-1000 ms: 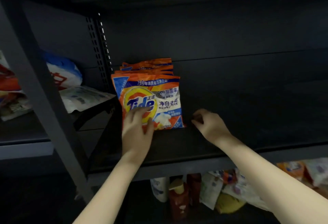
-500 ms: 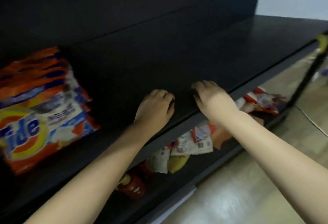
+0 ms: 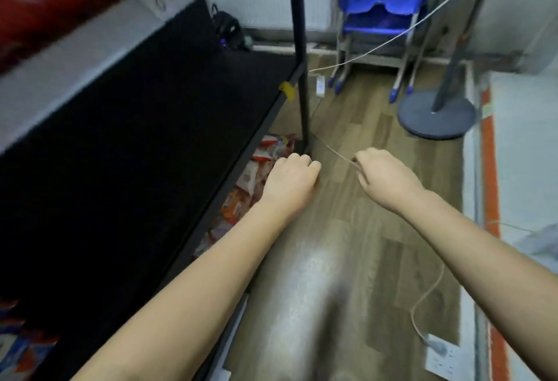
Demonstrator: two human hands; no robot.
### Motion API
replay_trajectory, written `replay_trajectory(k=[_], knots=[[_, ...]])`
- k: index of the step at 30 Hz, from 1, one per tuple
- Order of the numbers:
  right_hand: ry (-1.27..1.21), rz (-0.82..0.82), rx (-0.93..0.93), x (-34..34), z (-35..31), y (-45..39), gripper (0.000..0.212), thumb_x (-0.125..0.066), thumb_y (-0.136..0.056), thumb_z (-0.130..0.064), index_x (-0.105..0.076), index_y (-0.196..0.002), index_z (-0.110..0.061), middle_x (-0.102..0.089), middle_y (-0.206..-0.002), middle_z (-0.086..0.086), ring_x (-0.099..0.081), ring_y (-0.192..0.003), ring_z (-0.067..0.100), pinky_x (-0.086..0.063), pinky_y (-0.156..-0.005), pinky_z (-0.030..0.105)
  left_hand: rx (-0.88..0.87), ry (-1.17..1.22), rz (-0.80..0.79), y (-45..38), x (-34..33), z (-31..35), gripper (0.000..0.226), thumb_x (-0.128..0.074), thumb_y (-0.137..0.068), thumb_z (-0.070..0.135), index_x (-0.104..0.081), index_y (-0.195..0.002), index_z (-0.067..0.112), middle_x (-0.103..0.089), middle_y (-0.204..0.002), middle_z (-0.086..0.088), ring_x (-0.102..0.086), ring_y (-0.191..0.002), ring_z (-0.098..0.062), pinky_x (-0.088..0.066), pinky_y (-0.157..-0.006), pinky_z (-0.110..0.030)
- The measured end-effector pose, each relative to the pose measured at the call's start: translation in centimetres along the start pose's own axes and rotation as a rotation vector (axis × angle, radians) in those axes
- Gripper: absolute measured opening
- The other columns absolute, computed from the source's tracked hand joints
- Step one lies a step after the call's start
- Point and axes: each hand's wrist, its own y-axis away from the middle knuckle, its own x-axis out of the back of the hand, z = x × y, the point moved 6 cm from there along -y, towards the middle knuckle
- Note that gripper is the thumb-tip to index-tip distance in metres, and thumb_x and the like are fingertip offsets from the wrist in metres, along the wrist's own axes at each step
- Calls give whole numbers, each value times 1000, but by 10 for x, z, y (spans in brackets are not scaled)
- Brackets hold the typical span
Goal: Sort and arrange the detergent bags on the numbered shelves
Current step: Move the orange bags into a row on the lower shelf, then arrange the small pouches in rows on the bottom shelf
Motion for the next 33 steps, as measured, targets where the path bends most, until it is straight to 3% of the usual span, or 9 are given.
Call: replay_trajectory(k=[5, 10, 16, 19, 25, 29, 33], knots=[[42, 92, -63, 149, 29, 30, 24, -41, -96, -16, -51, -115, -5, -54, -116, 14, -48, -111, 30, -42, -85, 38, -121, -114, 63, -19, 148, 48, 29, -35, -99, 26, -58, -115, 15, -58, -113, -4, -52, -106, -25, -36, -79, -33], [55, 262, -23, 326, 15, 34, 23, -43, -95, -19, -53, -113, -9, -55, -112, 12, -52, -108, 30, -47, -87, 41, -130, -271, 232, -8, 333, 52, 24, -40, -97, 24, -58, -111, 15, -59, -109, -5, -53, -105, -28, -32, -75, -34], [49, 518, 145, 523, -65, 20, 26, -45, -94, -12, -56, -116, -2, -57, -118, 21, -53, -110, 35, -42, -84, 38, 110, -451, 455, 54, 545, -14, 29, -41, -94, 29, -64, -104, 12, -65, -106, -8, -58, -101, -31, -29, -70, -32], [-35, 613, 301, 593, -128, 12, 29, -46, -94, -15, -55, -119, -2, -55, -121, 22, -51, -113, 36, -40, -87, 38, 297, -587, 513, 107, 620, -60, 30, -38, -96, 26, -63, -107, 14, -63, -112, -8, -56, -106, -30, -35, -75, -32], [-137, 657, 654, 655, -277, 9, 33, -42, -96, -19, -49, -128, -11, -51, -128, 11, -45, -121, 30, -39, -97, 37, 670, -767, 493, 242, 690, -147, 31, -35, -98, 29, -61, -103, 14, -63, -110, -7, -55, -104, -29, -36, -77, -32], [-203, 575, 862, 648, -377, 17, 33, -39, -98, -21, -47, -128, -14, -50, -130, 7, -44, -121, 26, -37, -96, 34, 915, -805, 356, 334, 691, -196, 32, -33, -99, 31, -61, -104, 15, -63, -109, -6, -56, -102, -29, -30, -70, -31], [-212, 483, 996, 633, -463, 27, 32, -38, -98, -20, -48, -127, -13, -50, -130, 8, -48, -118, 27, -39, -94, 34, 1119, -738, 307, 415, 687, -233, 36, -33, -98, 34, -61, -113, 17, -61, -113, -5, -54, -106, -26, -40, -79, -33]])
